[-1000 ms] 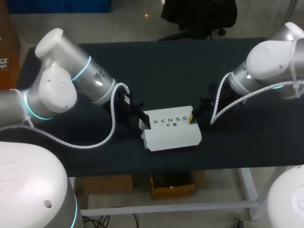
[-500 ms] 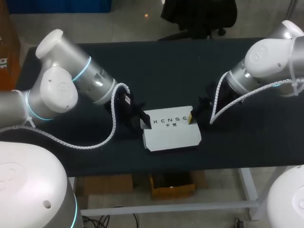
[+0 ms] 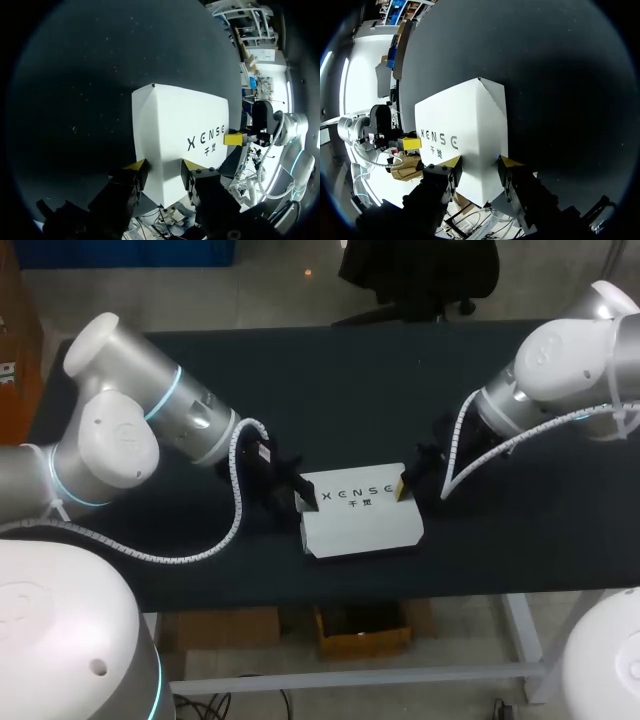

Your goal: Assemble the packaging by folding the flat box into shape, placing the metal phone stand inside, and closing the box properly

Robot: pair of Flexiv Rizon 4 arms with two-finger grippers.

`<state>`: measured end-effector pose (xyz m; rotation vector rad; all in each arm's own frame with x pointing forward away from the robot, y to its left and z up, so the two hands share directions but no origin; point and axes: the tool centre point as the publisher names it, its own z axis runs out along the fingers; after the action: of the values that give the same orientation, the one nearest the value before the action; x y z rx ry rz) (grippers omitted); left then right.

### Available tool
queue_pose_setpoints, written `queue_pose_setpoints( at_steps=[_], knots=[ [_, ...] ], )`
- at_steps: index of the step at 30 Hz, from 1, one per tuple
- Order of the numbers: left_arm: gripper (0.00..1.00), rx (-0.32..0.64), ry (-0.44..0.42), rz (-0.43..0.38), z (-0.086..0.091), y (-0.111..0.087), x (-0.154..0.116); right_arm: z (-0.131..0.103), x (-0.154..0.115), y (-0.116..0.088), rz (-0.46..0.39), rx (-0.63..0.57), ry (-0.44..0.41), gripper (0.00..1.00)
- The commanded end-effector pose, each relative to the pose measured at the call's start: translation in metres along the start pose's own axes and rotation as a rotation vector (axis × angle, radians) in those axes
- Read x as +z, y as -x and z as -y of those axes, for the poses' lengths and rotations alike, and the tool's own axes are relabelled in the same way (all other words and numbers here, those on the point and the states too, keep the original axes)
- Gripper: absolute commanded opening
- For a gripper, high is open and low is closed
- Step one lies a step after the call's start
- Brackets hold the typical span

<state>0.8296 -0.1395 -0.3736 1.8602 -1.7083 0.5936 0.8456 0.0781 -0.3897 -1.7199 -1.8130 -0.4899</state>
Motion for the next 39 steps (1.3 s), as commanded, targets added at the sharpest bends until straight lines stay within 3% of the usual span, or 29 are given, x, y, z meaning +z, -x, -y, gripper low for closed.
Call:
queue_pose_setpoints(
  at_steps=[1,18,39],
  knots=[
    [0.44,-0.001,-0.004,0.001,-0.001,-0.010,0.002,-0.003,0.004,-0.007,0.003,0.006,-0.019,0.44],
    [0.44,-0.038,0.043,0.030,0.006,-0.017,-0.005,-0.004,-0.001,-0.012,0.027,0.031,-0.054,0.44],
    [0.44,-0.058,0.090,0.009,0.011,-0.019,-0.007,-0.004,-0.008,-0.021,-0.002,0.039,-0.099,0.44]
  ],
)
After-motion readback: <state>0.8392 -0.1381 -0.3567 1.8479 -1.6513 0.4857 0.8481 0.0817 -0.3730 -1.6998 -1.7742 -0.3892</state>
